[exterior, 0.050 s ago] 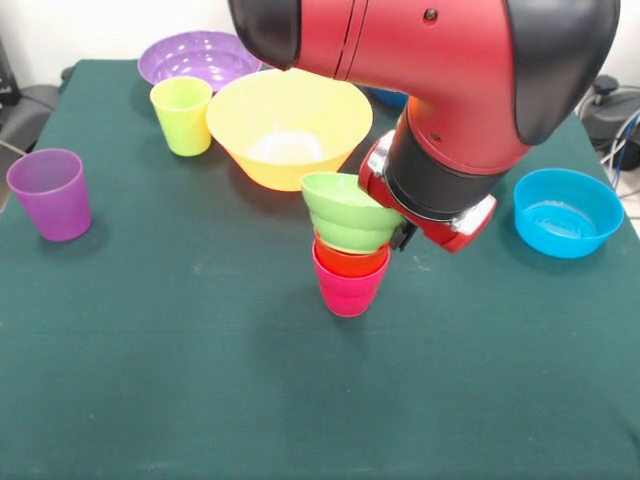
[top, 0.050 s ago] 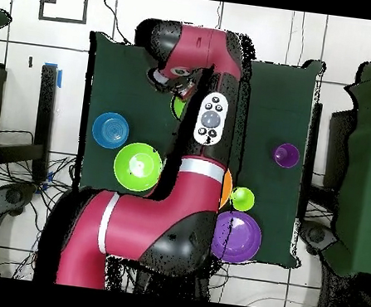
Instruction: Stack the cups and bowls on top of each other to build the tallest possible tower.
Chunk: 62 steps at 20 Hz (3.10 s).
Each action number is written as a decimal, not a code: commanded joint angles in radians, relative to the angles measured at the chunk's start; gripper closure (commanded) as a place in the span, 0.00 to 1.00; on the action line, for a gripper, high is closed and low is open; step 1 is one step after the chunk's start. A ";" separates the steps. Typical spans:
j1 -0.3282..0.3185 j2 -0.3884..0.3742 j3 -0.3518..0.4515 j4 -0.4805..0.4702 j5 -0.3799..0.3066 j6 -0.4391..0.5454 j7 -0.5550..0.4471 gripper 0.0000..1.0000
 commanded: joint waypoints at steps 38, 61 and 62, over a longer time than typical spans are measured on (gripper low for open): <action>-0.038 0.209 -0.103 -0.309 0.161 0.281 0.035 1.00; 0.031 0.079 -0.113 -0.038 0.188 0.273 -0.014 1.00; 0.037 0.064 -0.111 -0.011 0.185 0.259 -0.014 1.00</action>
